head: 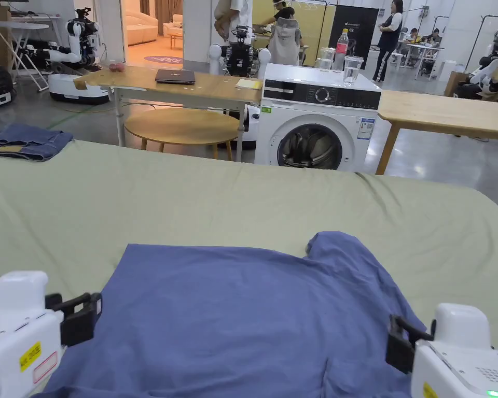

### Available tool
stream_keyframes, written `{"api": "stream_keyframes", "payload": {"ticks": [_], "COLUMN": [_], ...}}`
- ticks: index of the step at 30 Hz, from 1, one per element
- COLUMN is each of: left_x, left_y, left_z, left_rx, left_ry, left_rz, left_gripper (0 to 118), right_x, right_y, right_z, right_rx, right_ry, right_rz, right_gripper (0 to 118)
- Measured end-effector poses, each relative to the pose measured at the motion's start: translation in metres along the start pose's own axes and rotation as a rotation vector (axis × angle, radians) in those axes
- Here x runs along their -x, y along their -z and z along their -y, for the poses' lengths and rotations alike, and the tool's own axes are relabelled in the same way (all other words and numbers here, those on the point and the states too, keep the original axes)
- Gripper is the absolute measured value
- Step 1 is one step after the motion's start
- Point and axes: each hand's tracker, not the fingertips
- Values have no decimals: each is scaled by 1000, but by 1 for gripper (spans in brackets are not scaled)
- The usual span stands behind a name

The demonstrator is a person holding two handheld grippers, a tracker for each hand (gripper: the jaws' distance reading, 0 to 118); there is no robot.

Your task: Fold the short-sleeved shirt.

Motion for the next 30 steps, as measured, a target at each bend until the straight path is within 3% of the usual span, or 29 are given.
{"api": "stream_keyframes", "payload": {"ticks": [4,5,7,9,17,19,30], "left_x": [-34,-38,-52,-58,-45,-32,25], "left_y": [-7,-4,-1,1,13,22,94], "left_z": [-13,-14,-17,-18,-20,-22,-41], "left_rx": [-159,-178,-170,-163,-72,-22,247], "left_ry": [49,68,120,126,98,80,-12], "left_rz": [-13,-21,-58,-46,-31,-27,5], "left_gripper": [48,34,10,0,0,0,0], "right_x": [37,44,56,63,69,63,52], "right_y": [-1,-1,-2,0,9,15,52], "right_z": [-12,-13,-16,-18,-25,-26,-22], "right_rx": [-137,-167,-196,-206,-197,-174,-86], "right_ry": [45,43,57,60,-13,2,-17], "right_rz": [-23,-27,-36,-58,-82,-119,-96], "right_gripper": [41,25,16,0,0,0,0]}}
